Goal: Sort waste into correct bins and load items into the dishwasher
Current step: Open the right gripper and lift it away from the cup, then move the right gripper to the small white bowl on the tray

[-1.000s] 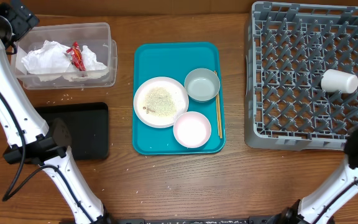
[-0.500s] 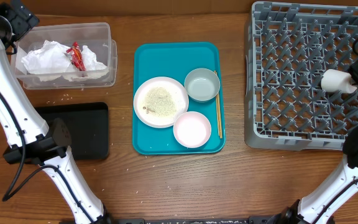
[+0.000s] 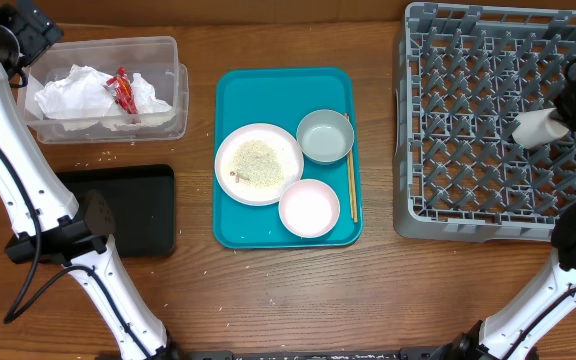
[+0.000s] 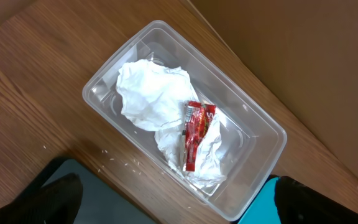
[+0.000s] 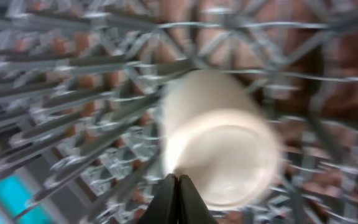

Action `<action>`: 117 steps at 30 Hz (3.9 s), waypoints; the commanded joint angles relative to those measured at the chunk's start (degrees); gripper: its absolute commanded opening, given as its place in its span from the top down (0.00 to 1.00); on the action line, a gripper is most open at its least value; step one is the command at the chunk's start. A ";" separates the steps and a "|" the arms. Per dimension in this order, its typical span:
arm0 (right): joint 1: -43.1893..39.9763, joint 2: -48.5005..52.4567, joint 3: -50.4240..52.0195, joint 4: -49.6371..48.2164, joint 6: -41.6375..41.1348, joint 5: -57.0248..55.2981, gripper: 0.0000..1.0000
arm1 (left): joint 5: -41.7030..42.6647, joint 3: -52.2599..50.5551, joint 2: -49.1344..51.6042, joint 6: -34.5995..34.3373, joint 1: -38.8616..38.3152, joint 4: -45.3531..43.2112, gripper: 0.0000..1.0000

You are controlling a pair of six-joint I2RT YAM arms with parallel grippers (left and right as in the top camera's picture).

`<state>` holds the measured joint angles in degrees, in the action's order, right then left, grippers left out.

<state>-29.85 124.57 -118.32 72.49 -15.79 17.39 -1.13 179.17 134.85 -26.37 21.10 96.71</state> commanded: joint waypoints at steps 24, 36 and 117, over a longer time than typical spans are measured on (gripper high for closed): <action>1.36 -2.34 -0.11 0.61 -8.72 -20.31 0.96 | -0.37 0.11 -0.17 1.29 0.22 0.09 0.00; 1.09 -7.65 -4.04 4.74 -8.26 -18.53 0.96 | -0.39 0.11 -0.17 1.29 0.22 0.09 0.00; 61.07 0.98 8.87 -20.85 7.34 -19.32 0.29 | -0.37 0.11 -0.17 1.29 0.22 0.09 0.00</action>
<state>29.85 124.62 -108.77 52.16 -7.38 1.87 -1.13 179.17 134.85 -26.37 21.10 96.71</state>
